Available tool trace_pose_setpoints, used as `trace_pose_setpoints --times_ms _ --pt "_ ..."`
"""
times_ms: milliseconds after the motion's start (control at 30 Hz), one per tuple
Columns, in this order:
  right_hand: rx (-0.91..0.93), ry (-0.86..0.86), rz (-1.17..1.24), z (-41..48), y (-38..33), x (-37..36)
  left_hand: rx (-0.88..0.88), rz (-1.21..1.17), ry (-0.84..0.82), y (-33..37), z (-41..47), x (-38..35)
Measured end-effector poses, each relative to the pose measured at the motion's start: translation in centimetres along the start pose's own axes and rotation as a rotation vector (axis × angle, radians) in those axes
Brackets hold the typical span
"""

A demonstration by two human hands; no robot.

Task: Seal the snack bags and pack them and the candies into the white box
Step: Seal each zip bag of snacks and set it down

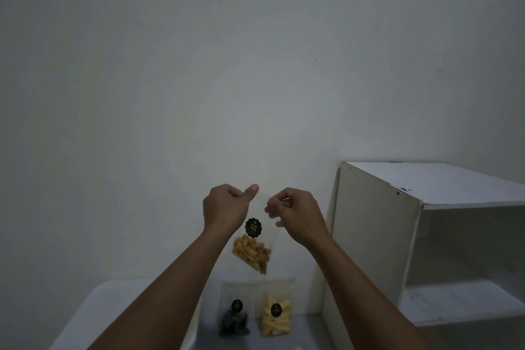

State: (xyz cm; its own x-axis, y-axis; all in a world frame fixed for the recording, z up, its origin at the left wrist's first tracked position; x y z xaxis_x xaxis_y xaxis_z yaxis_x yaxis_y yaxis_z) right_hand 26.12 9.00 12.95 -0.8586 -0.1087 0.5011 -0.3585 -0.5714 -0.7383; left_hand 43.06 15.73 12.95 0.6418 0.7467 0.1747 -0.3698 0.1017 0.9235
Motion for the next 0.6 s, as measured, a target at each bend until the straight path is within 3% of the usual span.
trace_pose_setpoints --times_ms 200,367,600 --pt "0.055 0.043 -0.145 -0.5 0.0 -0.8 0.289 -0.368 -0.251 -1.0 -0.7 -2.5" --pt "0.012 -0.028 -0.059 -0.8 0.1 -0.9 0.275 -0.442 -0.306 -1.7 -0.4 -2.9" --pt "0.027 0.012 -0.088 -1.0 0.2 -0.9 0.284 -0.46 -0.331 -1.9 -0.5 -3.2"
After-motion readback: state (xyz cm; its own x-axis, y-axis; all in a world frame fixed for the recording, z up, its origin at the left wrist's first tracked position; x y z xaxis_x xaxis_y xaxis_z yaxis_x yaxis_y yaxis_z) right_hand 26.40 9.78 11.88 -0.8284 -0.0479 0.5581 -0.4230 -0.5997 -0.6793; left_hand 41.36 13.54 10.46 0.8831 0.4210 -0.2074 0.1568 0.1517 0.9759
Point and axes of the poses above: each hand's wrist, its own z-axis towards the middle knuckle, its own x-axis out of the back of the hand, y = z × x, the point moved 7 cm from there along z, towards the middle knuckle, and after that the axes turned 8 degrees about -z, right-handed, at the moved point
